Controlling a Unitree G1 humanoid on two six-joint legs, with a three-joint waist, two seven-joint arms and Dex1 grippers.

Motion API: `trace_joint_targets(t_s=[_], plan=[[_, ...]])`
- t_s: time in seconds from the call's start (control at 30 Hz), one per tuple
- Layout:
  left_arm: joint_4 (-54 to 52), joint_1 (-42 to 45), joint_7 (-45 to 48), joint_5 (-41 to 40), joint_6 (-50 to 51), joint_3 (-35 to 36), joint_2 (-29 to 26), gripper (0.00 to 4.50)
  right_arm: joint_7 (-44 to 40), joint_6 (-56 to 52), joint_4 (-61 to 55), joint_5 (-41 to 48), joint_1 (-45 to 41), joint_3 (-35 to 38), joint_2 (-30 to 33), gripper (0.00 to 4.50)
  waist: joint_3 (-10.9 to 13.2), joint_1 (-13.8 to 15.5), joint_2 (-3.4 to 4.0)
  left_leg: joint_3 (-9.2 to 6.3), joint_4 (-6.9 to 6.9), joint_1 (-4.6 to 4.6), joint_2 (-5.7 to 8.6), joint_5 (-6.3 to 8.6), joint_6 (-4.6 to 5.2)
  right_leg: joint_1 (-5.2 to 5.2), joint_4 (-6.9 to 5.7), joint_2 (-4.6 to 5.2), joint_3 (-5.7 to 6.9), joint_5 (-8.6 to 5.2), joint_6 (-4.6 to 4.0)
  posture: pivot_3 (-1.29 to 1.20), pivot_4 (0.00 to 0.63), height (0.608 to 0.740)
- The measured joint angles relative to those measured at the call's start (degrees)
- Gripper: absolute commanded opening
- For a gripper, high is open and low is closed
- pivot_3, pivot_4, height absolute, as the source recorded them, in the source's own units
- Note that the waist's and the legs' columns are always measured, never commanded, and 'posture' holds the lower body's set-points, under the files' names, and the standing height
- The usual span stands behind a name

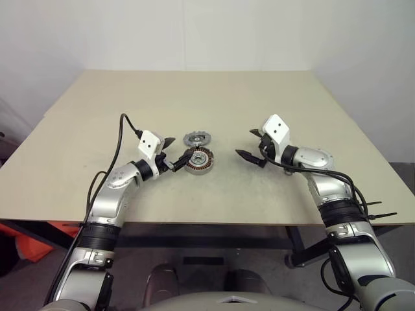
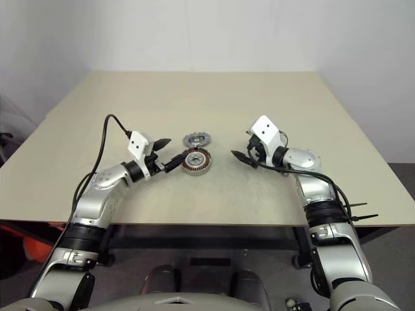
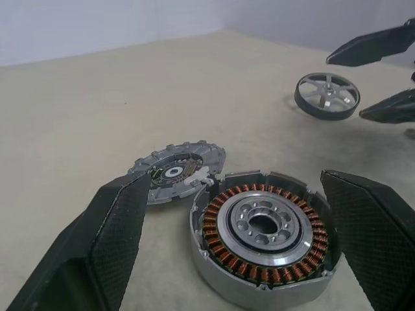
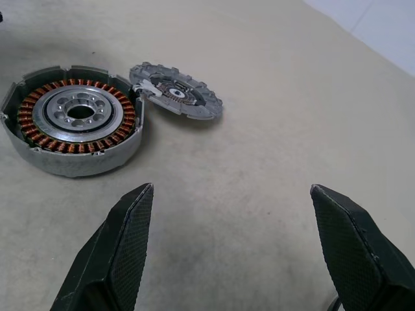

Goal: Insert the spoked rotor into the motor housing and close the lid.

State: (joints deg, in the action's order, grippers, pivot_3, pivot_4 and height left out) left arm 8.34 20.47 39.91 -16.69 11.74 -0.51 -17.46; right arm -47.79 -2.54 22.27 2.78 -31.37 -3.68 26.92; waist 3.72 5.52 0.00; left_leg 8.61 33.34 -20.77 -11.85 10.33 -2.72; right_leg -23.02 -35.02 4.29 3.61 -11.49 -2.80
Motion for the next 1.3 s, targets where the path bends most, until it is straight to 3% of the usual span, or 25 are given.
trace_joint_targets(t_s=[1.07, 1.3], plan=[[-0.1, 0.1, -0.2, 0.4, 0.7, 0.0, -0.8, 4.42, 0.5, 0.9, 0.5, -1.6, 0.8, -2.0, -0.4, 4.35, 0.0, 0.0, 0.0, 0.0, 0.0, 0.01, 0.0, 0.0, 0.0, 0.01, 0.0, 0.0, 0.0, 0.0, 0.0, 0.0, 0.0, 0.74], [-0.1, 1.9, 1.7, 5.8, -1.7, -3.8, -4.6, 4.42, 0.4, 0.9, 0.5, -1.7, 0.7, -3.1, -1.3, 4.35, 0.0, 0.0, 0.0, 0.0, 0.0, 0.01, 0.0, 0.0, 0.0, 0.01, 0.0, 0.01, 0.0, 0.0, 0.0, 0.0, 0.0, 0.74]])
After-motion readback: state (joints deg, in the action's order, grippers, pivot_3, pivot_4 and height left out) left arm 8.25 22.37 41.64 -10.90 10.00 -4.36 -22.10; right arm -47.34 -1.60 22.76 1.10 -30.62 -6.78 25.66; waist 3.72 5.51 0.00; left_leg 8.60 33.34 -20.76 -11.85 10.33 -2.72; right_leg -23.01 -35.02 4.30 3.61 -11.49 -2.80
